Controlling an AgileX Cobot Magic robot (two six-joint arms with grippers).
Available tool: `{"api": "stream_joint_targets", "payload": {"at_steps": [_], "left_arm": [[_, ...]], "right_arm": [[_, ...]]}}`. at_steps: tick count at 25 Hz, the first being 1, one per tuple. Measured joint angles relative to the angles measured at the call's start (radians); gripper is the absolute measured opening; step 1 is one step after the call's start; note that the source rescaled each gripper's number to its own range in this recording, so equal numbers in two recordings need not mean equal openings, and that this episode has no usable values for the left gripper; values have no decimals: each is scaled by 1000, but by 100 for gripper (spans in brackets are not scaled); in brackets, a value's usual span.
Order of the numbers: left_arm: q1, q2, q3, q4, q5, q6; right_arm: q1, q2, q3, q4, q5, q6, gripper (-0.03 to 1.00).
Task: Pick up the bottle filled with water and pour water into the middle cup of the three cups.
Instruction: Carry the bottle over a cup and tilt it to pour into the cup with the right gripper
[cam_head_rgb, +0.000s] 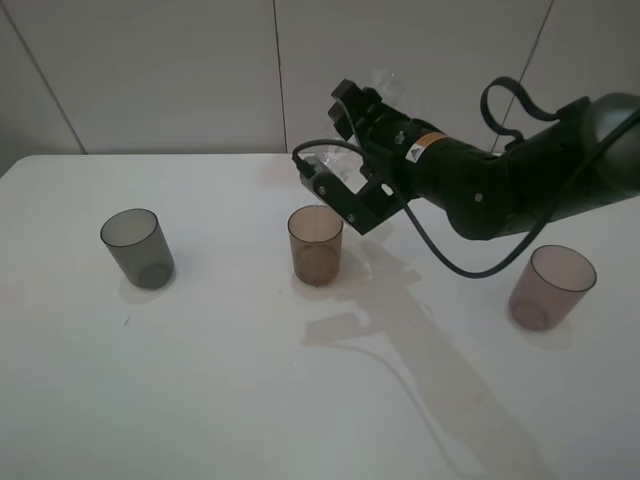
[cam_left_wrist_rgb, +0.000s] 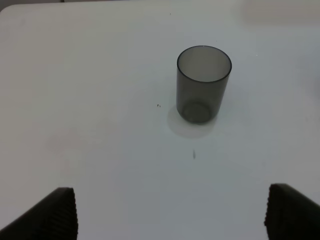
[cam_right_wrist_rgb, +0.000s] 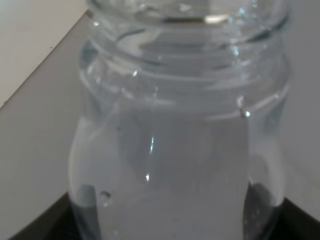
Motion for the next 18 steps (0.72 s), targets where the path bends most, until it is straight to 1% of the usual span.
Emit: {"api": "stream_joint_targets", "payload": {"at_steps": [4, 18], "left_arm": [[0, 0, 0, 0, 0, 0], [0, 0, 0, 0, 0, 0]], "right_arm": [[0, 0, 16, 13, -21, -19, 3], [12, 0, 42, 23, -29, -30, 3]]}}
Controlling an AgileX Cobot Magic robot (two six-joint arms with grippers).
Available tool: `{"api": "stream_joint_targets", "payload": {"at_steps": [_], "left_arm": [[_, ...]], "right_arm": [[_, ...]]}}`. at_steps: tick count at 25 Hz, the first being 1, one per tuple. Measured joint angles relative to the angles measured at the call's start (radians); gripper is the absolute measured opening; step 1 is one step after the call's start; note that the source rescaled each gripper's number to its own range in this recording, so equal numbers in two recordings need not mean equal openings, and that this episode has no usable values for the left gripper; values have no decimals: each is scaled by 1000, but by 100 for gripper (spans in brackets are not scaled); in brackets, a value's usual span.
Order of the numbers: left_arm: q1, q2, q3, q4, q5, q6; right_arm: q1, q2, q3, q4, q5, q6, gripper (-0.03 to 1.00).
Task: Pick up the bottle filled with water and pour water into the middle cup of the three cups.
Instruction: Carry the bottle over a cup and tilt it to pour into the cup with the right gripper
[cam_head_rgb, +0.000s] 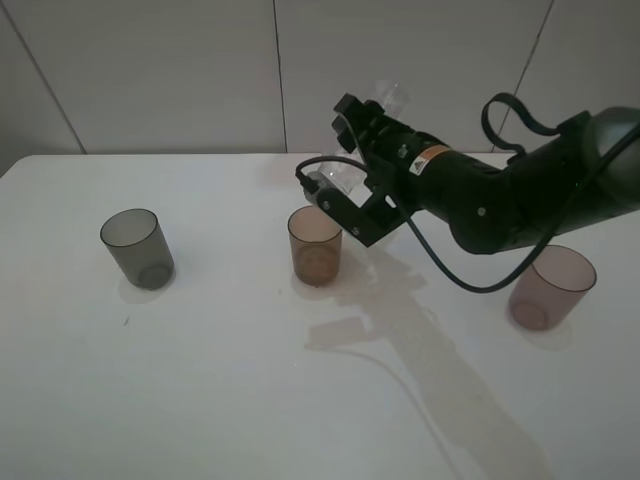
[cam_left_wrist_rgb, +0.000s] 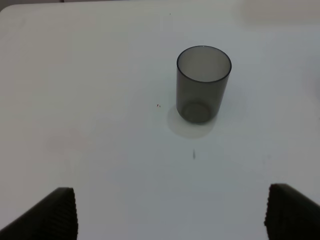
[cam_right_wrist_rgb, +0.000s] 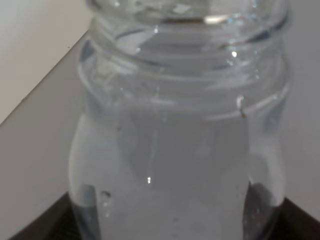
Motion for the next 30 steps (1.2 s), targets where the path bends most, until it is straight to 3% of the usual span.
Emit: {"api": "stream_joint_targets", "payload": {"at_steps": [6, 9, 13, 21, 30], "left_arm": [[0, 0, 0, 0, 0, 0], [0, 0, 0, 0, 0, 0], [0, 0, 0, 0, 0, 0], [0, 0, 0, 0, 0, 0], [0, 0, 0, 0, 0, 0]], "right_arm": [[0, 0, 0, 21, 0, 4, 3], [0, -5, 0, 30, 12, 72, 3], [0, -51, 0, 43, 90, 234, 3], [-3, -175, 1, 43, 385, 556, 3], [-11, -271, 1, 17, 465, 1099, 3]]}}
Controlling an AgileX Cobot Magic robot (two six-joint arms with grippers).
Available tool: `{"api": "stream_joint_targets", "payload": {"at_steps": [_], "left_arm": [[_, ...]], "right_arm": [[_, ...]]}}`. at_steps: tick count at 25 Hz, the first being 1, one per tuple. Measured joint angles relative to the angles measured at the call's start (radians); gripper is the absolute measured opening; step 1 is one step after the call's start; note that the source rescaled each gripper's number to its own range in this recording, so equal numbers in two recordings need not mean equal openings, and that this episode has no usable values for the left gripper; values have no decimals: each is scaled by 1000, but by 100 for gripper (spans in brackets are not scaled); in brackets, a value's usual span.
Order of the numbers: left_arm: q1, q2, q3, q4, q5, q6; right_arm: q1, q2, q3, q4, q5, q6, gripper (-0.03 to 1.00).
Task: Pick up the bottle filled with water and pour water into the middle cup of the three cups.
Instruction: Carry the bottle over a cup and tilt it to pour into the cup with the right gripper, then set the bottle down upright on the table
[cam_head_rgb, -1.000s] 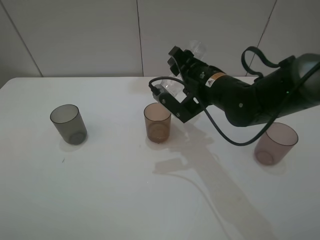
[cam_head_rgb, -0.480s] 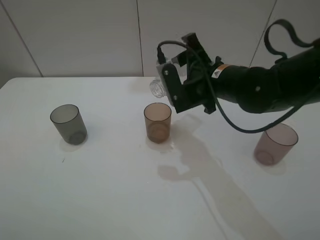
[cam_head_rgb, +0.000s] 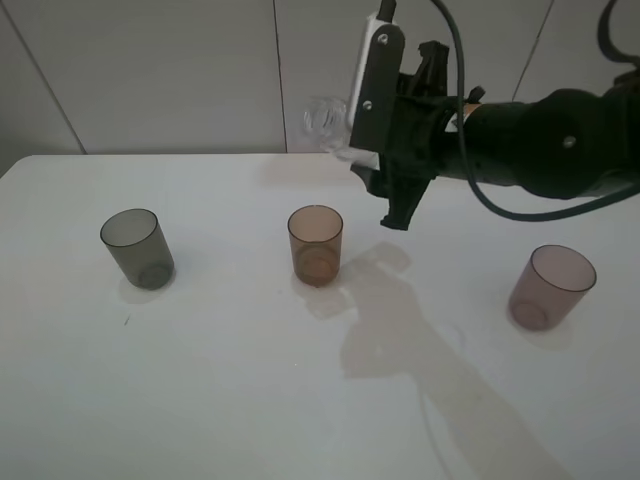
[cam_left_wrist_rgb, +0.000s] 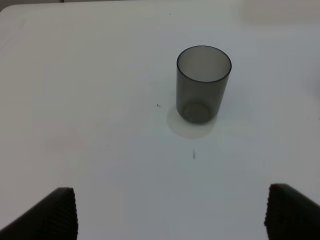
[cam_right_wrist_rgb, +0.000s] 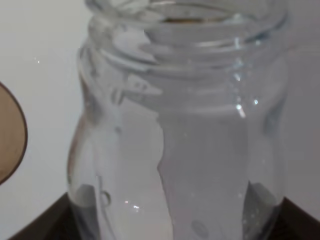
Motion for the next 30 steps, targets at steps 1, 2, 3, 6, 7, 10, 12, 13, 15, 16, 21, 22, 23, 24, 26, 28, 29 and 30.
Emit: {"api": "stream_joint_targets", "payload": {"at_steps": [1, 2, 3, 6, 7, 10, 12, 13, 15, 16, 21, 22, 23, 24, 26, 28, 29, 30], "left_arm": [[0, 0, 0, 0, 0, 0], [0, 0, 0, 0, 0, 0], [0, 0, 0, 0, 0, 0], [0, 0, 0, 0, 0, 0], [0, 0, 0, 0, 0, 0], [0, 0, 0, 0, 0, 0], [0, 0, 0, 0, 0, 0], [0, 0, 0, 0, 0, 0], [0, 0, 0, 0, 0, 0], [0, 0, 0, 0, 0, 0], [0, 0, 0, 0, 0, 0], [0, 0, 0, 0, 0, 0], [0, 0, 0, 0, 0, 0], [0, 0, 0, 0, 0, 0], [0, 0, 0, 0, 0, 0], [0, 0, 0, 0, 0, 0], [0, 0, 0, 0, 0, 0], [0, 0, 0, 0, 0, 0]], "right_arm": [[0, -8, 0, -5, 13, 50, 3], [0, -15, 0, -17, 28, 111, 3], [0, -21, 0, -31, 44, 169, 3], [0, -32, 0, -64, 109, 325, 3], [0, -33, 0, -71, 128, 374, 3], [0, -41, 0, -82, 207, 496, 3], [0, -50, 0, -82, 256, 563, 3], [0, -54, 0, -81, 272, 590, 3], [0, -71, 0, -63, 305, 619, 3], [0, -79, 0, -49, 322, 624, 3], [0, -125, 0, 7, 395, 630, 3], [0, -130, 0, 19, 414, 630, 3], [0, -132, 0, 30, 436, 631, 3], [0, -133, 1, 36, 454, 632, 3], [3, -134, 22, 45, 460, 632, 3], [23, -134, 67, 48, 431, 632, 3], [35, -135, 93, 48, 405, 632, 3], [46, -135, 113, 48, 373, 632, 3]]}}
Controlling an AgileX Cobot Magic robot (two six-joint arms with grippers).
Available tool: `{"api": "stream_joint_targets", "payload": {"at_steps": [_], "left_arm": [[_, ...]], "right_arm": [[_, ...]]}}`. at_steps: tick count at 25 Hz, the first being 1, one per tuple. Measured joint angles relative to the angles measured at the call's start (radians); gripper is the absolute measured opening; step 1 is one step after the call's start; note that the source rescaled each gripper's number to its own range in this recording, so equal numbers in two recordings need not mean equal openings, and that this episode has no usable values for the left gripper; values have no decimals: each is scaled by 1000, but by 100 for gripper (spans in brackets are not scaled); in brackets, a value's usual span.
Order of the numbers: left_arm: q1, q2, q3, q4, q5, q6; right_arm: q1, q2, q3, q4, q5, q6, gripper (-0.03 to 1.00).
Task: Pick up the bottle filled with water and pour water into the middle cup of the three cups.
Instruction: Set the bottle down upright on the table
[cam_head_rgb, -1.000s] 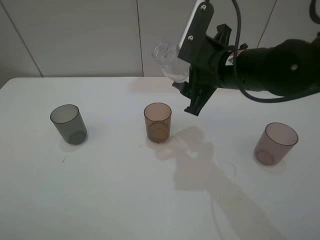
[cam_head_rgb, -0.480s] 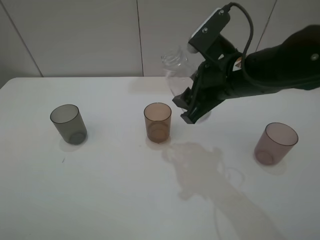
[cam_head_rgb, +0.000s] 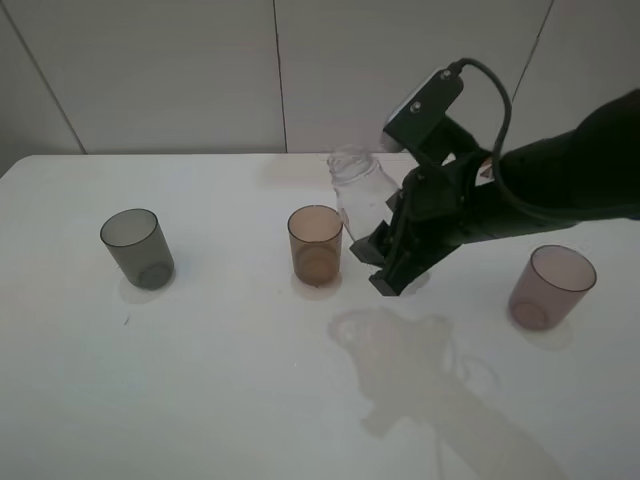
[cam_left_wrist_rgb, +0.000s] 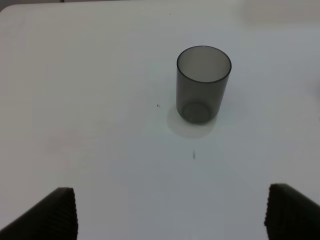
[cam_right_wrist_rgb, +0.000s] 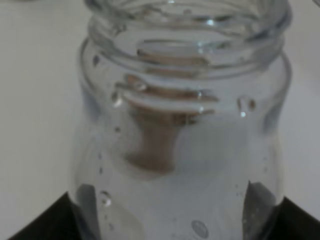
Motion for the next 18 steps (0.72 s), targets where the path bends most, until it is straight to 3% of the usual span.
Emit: {"api": "stream_joint_targets", "payload": {"at_steps": [7, 18], "left_arm": [[0, 0, 0, 0, 0, 0], [0, 0, 0, 0, 0, 0]], "right_arm": [[82, 8, 91, 8, -205, 0, 3], [132, 55, 99, 188, -332, 4, 3]]}}
